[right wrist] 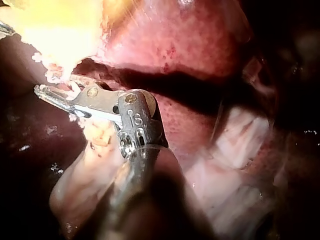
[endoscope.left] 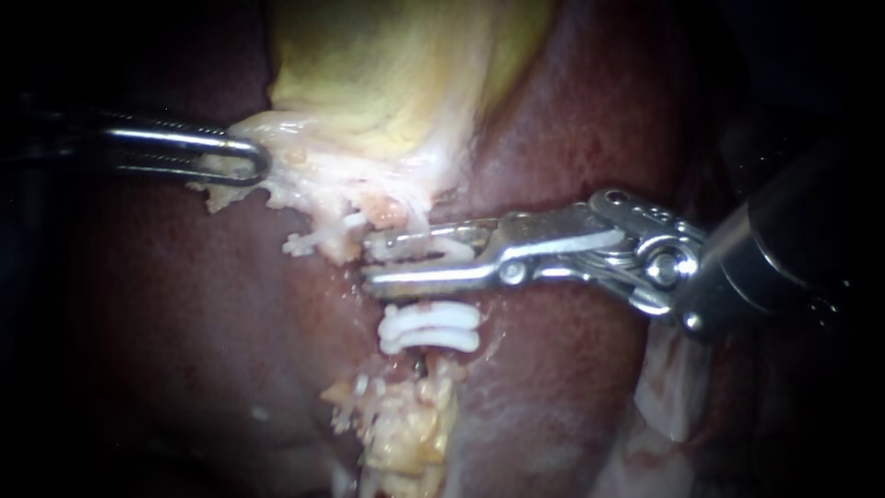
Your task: Clipping third clip right tube
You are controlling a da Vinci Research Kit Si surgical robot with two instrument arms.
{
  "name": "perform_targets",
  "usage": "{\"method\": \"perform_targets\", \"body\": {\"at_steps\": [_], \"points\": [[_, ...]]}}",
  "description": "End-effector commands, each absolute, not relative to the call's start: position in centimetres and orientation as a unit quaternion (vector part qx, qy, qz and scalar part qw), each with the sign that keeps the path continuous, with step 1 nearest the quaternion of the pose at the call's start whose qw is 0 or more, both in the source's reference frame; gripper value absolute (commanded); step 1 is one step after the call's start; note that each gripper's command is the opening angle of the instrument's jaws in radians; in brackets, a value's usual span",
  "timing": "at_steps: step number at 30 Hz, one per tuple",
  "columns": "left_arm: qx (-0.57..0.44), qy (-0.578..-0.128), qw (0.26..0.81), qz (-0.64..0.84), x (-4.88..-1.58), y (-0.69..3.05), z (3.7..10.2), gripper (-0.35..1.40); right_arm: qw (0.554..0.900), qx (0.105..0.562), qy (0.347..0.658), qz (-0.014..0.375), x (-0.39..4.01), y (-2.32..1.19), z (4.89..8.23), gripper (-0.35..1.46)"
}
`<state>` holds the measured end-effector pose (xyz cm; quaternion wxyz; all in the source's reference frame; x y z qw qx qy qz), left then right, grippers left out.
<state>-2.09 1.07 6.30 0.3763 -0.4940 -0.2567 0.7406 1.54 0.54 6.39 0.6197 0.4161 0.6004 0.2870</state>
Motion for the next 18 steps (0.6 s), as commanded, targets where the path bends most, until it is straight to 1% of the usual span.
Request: {"method": "perform_targets", "body": {"at_steps": [1,3,6,18], "points": [[-0.494,-0.257,0.376,0.741,-2.09,1.07,6.3,-0.35,0.616,0.423,0.596,0.294,1.55,0.54,6.39,-0.35],[-0.494,-0.257,0.376,0.741,-2.09,1.07,6.3,-0.35,0.611,0.432,0.589,0.305,1.54,0.54,6.39,-0.35],[-0.494,-0.257,0.376,0.741,-2.09,1.07,6.3,-0.35,0.612,0.418,0.59,0.319,1.53,0.53,6.39,-0.35],[-0.494,-0.257,0.376,0.741,-2.09,1.07,6.3,-0.35,0.613,0.416,0.59,0.32,1.53,0.51,6.44,-0.35]]}}
